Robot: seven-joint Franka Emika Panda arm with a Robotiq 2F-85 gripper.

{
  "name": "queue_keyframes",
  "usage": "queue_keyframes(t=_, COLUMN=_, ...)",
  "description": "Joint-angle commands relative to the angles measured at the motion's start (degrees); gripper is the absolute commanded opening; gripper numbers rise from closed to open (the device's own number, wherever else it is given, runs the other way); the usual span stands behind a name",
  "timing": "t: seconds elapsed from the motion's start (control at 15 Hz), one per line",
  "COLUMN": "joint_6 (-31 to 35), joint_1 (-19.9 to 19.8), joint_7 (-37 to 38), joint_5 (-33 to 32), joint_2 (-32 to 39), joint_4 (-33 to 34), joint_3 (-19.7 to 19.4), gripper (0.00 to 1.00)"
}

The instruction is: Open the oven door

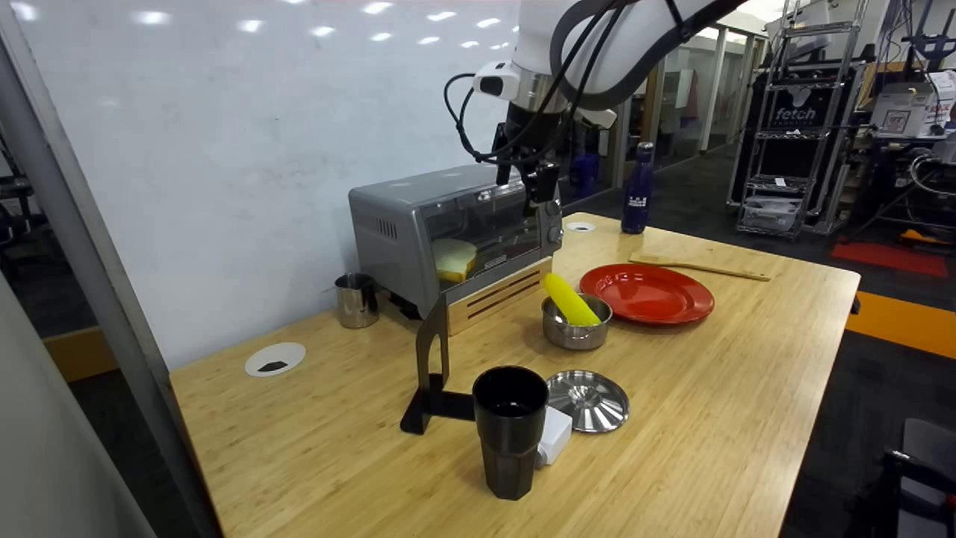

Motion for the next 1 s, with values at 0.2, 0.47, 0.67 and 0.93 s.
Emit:
queue_keyframes(t=0.2, joint_6=0.3, joint_1=-1.6, joint_7=-5.6, joint_5=3.6, joint_2=0.9, joint_4=-0.3, joint_3=1.3, gripper=1.0)
queue_keyframes(t=0.47, joint_6=-1.1, joint_1=-2.3, joint_7=-11.6, joint_5=9.3, joint_2=-1.2, joint_4=-2.5, joint_3=3.3, gripper=1.0)
queue_keyframes(t=0.67, joint_6=-3.3, joint_1=-2.6, joint_7=-16.7, joint_5=15.7, joint_2=-2.5, joint_4=-4.7, joint_3=5.1, gripper=1.0)
queue_keyframes(t=0.93, joint_6=-5.9, joint_1=-2.3, joint_7=-18.1, joint_5=17.9, joint_2=-4.1, joint_4=-5.9, joint_3=4.6, gripper=1.0)
